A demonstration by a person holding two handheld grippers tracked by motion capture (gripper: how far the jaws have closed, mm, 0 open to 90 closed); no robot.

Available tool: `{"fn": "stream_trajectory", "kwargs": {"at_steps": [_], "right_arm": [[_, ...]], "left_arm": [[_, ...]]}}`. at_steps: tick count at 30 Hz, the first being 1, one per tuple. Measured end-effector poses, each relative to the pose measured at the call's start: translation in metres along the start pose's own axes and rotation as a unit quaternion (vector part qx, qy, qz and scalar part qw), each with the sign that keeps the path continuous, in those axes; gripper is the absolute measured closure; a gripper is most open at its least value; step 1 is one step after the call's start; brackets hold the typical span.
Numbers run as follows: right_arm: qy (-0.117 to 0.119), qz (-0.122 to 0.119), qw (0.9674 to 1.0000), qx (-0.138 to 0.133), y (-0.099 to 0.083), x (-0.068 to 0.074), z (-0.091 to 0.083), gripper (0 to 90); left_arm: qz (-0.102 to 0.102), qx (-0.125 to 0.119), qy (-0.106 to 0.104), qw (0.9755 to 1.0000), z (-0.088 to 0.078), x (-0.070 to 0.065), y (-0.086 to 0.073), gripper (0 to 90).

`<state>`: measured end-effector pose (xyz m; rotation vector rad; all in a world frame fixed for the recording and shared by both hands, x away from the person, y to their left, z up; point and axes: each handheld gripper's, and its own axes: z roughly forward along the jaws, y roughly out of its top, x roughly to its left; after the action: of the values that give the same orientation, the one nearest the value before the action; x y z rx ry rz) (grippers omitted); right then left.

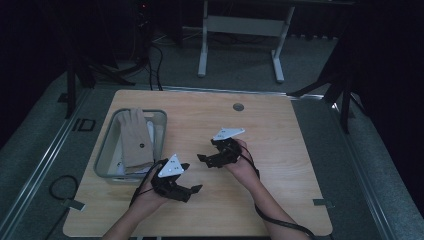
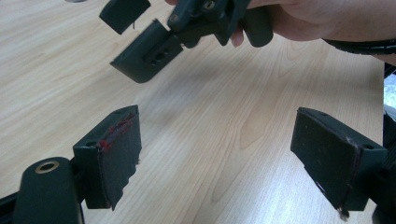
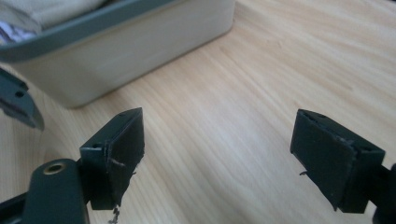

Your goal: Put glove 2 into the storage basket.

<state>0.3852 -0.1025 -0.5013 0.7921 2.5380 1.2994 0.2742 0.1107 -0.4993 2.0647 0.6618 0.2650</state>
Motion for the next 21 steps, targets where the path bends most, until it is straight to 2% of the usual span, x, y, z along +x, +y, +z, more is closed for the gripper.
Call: {"fn": "stream_trajectory", "kwargs": {"at_steps": [2,9,13,21], "right_arm": [[-0.003,0.001,1.0000,0.004,-0.007,-0.001,-0.001,17.3],[0.000,0.009,1.0000,-0.002,-0.025,-0.003,-0.005,17.2],[-0.003,0.008,1.0000,0.004,-0.040,-0.005,-0.007,16.6],[-0.005,0.014,0.9998,0.013,-0.060,-0.008,-0.013,16.3]], "left_arm": [[0.000,0.000,0.003,1.0000,0.004,-0.001,-0.002,16.5],[0.001,0.003,-0.009,1.0000,0.018,-0.005,-0.008,16.2],[0.001,0.013,-0.028,0.9995,0.031,-0.009,-0.013,16.2],[0.004,0.013,-0.044,0.9990,0.044,-0.013,-0.017,16.2]]}}
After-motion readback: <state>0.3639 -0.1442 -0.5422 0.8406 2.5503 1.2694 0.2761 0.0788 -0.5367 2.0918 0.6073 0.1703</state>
